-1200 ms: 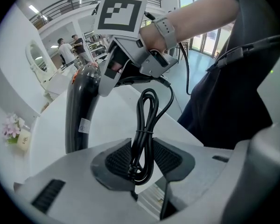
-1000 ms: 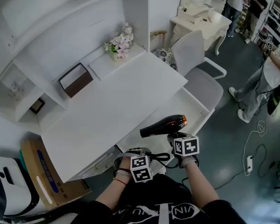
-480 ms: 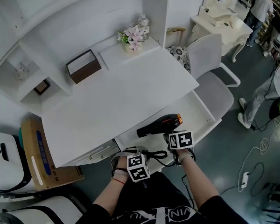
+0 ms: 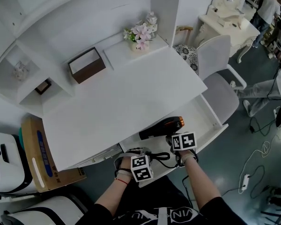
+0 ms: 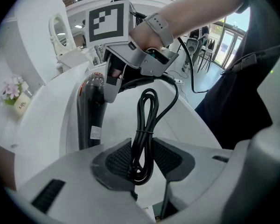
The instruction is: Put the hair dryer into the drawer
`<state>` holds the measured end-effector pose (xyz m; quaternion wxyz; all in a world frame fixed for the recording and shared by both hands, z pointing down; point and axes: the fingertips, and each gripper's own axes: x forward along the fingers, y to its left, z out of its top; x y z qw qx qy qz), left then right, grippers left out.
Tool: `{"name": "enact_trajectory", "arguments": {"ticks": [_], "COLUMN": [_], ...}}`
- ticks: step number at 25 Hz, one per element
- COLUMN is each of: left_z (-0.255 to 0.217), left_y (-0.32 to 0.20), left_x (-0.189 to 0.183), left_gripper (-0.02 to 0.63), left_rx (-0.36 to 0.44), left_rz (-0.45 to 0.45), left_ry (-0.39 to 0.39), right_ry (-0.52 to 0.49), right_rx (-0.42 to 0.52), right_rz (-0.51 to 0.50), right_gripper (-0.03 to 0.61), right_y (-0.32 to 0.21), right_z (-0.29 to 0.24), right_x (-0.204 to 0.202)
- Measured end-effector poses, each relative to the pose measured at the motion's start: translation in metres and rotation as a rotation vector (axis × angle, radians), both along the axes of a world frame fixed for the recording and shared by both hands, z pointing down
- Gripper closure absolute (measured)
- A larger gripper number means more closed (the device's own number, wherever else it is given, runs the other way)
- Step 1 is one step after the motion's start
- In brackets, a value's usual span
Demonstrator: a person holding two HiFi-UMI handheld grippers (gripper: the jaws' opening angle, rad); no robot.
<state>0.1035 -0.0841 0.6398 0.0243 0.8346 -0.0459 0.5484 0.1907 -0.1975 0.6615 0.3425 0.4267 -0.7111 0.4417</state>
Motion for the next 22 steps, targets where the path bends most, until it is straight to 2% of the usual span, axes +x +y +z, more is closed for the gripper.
{"name": "enact_trajectory", "arguments": {"ticks": [5, 15, 22], "left_z": [0.007, 0.025, 0.039], "left_y": [-0.009, -0.023, -0.028], "left_x": [-0.001, -0.003, 0.001], "left_gripper": [0.468, 0.468, 0.468], "left_rx": [-0.015, -0.026, -0.002], "left_rz": [0.018, 0.001, -0.010], "left_ry": [-0.005, -0.026, -0.052], "right_ry": [-0.005, -0.024, -0.024], "right_rx": [-0.014, 0.020, 0.050], "right_rz": [0.003, -0.019, -0.051], "right_gripper": [0.400, 0.400, 0.399], "right_y": [-0.008, -0.029, -0.036], "right_z": [0.010, 0.029, 0.043], "right_x": [-0.001, -0.005, -0.006]}}
